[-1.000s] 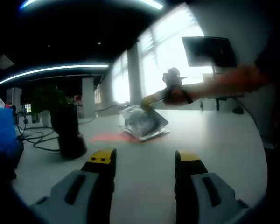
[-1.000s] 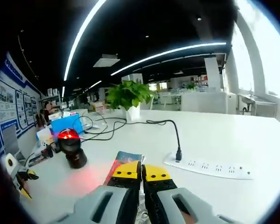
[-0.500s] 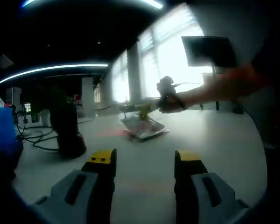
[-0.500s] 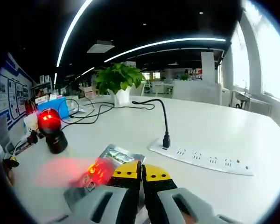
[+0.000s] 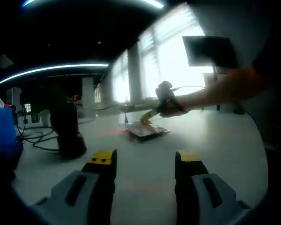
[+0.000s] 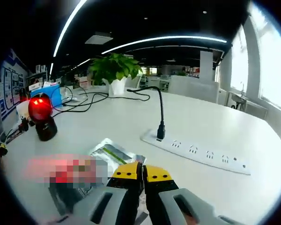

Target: Clip sheet goods on table flip sheet goods clip sheet goods scan sheet goods put sheet goods back to table

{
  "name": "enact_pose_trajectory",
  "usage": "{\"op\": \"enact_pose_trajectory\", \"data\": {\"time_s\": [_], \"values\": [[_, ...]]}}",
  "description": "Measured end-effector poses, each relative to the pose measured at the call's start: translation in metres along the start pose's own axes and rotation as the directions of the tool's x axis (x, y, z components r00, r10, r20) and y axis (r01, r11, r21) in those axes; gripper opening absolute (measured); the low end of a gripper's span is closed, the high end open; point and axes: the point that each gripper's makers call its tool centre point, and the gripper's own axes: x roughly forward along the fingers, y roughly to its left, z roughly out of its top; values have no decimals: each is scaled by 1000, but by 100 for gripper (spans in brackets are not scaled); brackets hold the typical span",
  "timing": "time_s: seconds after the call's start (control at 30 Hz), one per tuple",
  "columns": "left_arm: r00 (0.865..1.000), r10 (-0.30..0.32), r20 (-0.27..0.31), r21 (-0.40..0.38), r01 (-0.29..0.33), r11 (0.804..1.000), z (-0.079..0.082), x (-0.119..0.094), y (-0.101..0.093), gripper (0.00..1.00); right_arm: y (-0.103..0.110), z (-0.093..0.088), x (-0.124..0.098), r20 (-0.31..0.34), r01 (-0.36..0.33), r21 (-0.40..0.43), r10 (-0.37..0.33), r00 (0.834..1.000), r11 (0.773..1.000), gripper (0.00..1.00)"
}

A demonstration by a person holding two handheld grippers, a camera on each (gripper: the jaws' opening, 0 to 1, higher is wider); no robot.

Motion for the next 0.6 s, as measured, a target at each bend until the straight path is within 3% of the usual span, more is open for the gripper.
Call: {"op": "enact_pose_trajectory", "data": {"time_s": [0.17,0.3,0.43,0.5,0.6], "values": [[1000,-1,1,-1,1,1000,0,0,0,42,-5,4,1,13,10,9,-10,1000,1000,1],[1000,-1,1,-2,1,1000,0,0,1,42,-10,17,-4,69,39,23,-40,997,999,13],[1000,0,3,-3,0,1000,0,0,2,42,-19,30,-15,105,57,17,-59,993,998,17],[1000,0,5,-4,0,1000,1,0,2,42,-15,35,-20,121,41,-7,-39,992,999,25],[1000,-3,5,-2,3,1000,1,0,2,42,-2,44,-24,139,5,-79,6,990,997,46]]}}
